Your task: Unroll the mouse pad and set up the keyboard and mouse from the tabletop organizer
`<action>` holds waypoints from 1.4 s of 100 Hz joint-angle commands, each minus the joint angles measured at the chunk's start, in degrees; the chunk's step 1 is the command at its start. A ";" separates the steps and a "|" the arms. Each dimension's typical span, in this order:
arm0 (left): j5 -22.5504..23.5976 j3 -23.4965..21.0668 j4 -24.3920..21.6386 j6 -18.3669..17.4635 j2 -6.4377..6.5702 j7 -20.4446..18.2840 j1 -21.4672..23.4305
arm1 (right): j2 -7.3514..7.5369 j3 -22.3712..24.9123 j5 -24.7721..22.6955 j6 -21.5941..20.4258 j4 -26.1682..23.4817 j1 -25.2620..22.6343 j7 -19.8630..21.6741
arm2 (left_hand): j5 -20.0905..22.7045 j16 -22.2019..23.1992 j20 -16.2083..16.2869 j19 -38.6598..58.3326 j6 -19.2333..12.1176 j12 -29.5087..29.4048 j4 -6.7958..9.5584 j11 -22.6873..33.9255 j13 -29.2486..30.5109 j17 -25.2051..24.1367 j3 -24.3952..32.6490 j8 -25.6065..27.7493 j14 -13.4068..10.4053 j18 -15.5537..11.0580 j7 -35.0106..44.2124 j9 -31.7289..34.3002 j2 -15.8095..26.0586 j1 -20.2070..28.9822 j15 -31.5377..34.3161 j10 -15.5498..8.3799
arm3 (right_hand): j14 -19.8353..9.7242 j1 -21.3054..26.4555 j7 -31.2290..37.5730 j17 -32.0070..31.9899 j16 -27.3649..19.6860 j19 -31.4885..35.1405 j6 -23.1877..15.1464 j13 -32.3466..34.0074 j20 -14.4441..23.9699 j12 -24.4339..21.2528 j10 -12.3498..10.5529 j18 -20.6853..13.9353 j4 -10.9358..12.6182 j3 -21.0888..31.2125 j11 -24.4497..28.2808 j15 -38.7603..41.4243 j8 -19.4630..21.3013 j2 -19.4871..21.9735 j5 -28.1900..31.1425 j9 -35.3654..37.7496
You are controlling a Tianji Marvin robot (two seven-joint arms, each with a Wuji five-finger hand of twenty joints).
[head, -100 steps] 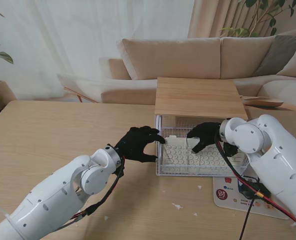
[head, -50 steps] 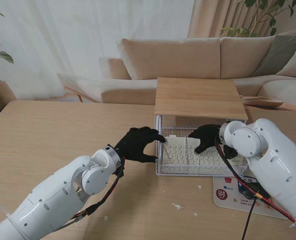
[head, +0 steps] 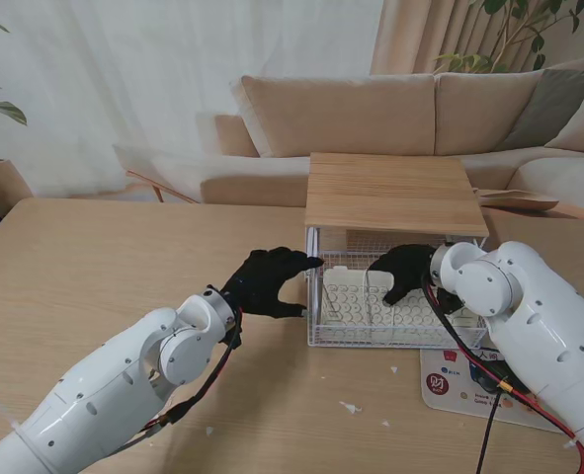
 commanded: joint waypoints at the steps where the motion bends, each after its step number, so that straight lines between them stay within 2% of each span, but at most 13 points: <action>1: 0.22 -0.60 -0.34 0.07 -0.26 -0.18 0.37 | -0.35 -0.03 0.07 0.03 0.84 -1.05 0.63 | -0.37 0.04 0.92 -1.68 1.11 -0.92 2.59 -1.43 -1.36 0.02 -0.29 -0.96 -0.46 0.45 -1.60 -0.83 0.83 -0.57 -1.19 -1.10 | -0.78 9.30 8.76 1.41 2.45 3.95 -4.05 5.86 2.07 0.77 -0.59 0.63 0.04 5.80 3.45 7.15 0.80 1.07 5.92 3.69; 24: 0.51 -1.87 -0.58 0.19 -0.23 0.27 0.80 | -0.89 0.72 0.66 -1.17 0.94 -1.85 -3.02 | -0.23 0.22 1.29 -1.16 2.92 -1.25 2.58 -2.26 -1.52 0.04 -0.13 -0.71 -0.35 0.36 -1.24 -0.91 0.81 -0.71 -1.60 -0.90 | 0.80 9.90 9.44 3.29 2.63 5.77 -2.65 9.29 2.58 0.21 1.94 2.25 0.88 8.56 3.26 8.62 -0.79 -1.43 10.32 8.20; 56: 0.34 -2.01 -0.06 0.46 -0.30 0.49 0.78 | -1.27 3.41 -0.66 -3.05 -1.54 -3.40 -5.81 | -0.22 0.44 1.33 -1.02 3.34 -1.10 2.54 -2.35 -1.56 -0.01 -0.16 -0.19 -0.23 0.36 -0.39 -0.92 0.88 -0.83 -1.91 -0.82 | 1.90 10.73 9.84 2.97 3.82 6.93 0.64 10.01 3.41 1.13 5.38 3.21 1.24 12.51 3.96 11.17 0.63 -3.28 11.68 9.41; 71: 0.45 -2.09 -0.07 0.28 -0.27 0.54 0.83 | -1.67 4.90 -2.64 -4.50 -2.74 -4.90 -9.42 | -0.14 0.51 1.29 -1.03 3.76 -1.04 2.54 -2.37 -1.55 -0.02 -0.30 0.07 -0.16 0.34 0.09 -0.93 1.10 -0.92 -1.99 -0.78 | 2.38 10.90 9.79 3.94 4.18 7.60 1.54 11.33 3.98 1.01 6.57 3.88 1.10 14.25 3.95 11.93 0.71 -5.00 13.01 10.74; 99: 0.73 -2.92 -0.67 0.14 -0.19 0.66 1.27 | -2.06 7.18 -4.22 -6.63 -4.75 -6.31 -12.81 | -0.28 0.60 1.25 -0.96 4.59 -1.02 2.55 -2.37 -1.59 0.01 -0.56 0.56 -0.06 0.41 0.95 -0.91 1.27 -1.00 -2.09 -0.67 | 2.81 10.95 9.75 4.10 4.44 7.67 1.76 11.67 4.36 1.13 7.38 4.36 0.88 15.73 3.82 12.23 0.77 -6.08 13.83 11.27; 115: 0.63 -4.03 -1.73 0.04 -0.17 0.82 2.06 | -2.17 8.68 -5.90 -8.01 -6.28 -7.19 -14.37 | -0.22 0.67 1.25 -0.86 6.49 -1.09 2.58 -2.51 -1.58 -0.02 -0.63 0.77 0.17 0.41 1.33 -0.97 1.32 -1.04 -2.09 -0.40 | 2.99 11.04 9.75 4.26 4.68 7.70 1.66 11.93 4.62 1.21 7.82 4.54 0.80 16.69 3.75 12.49 0.75 -6.99 14.47 11.70; 117: 0.61 -4.16 -1.86 0.03 -0.17 0.82 2.15 | -2.17 8.87 -5.99 -8.11 -6.50 -7.30 -14.39 | -0.21 0.68 1.24 -0.87 6.79 -1.17 2.59 -2.67 -1.57 -0.04 -0.61 0.80 0.27 0.43 1.40 -1.17 1.28 -0.98 -2.09 0.92 | 2.98 11.07 9.74 4.26 4.70 7.70 1.66 11.92 4.65 1.20 7.83 4.55 0.79 16.81 3.72 12.50 0.73 -7.09 14.53 11.74; 121: 0.64 -4.39 -2.09 -0.02 -0.14 0.81 2.30 | -2.18 9.22 -6.24 -8.34 -6.88 -7.52 -14.57 | -0.28 0.68 1.23 -0.87 7.10 -1.20 2.58 -2.74 -1.61 -0.04 -0.62 0.84 0.34 0.46 1.46 -1.19 1.26 -1.03 -2.11 1.44 | 3.06 11.03 9.71 4.31 4.74 7.70 1.79 12.11 4.72 1.18 7.94 4.62 0.74 16.97 3.67 12.56 0.68 -7.27 14.64 11.87; 140: 0.77 -5.50 -3.20 -0.21 -0.11 1.02 3.03 | -2.26 10.63 -7.64 -9.64 -8.50 -8.28 -15.82 | -0.32 0.72 1.23 -0.75 9.85 -1.14 2.53 -2.61 -1.59 -0.03 -0.70 0.95 0.63 0.63 1.64 -1.07 1.08 -1.20 -2.02 1.55 | 3.14 10.93 9.76 4.71 4.86 7.70 2.03 12.46 5.00 1.21 8.14 4.81 0.60 17.79 3.55 12.52 0.64 -7.92 14.97 12.31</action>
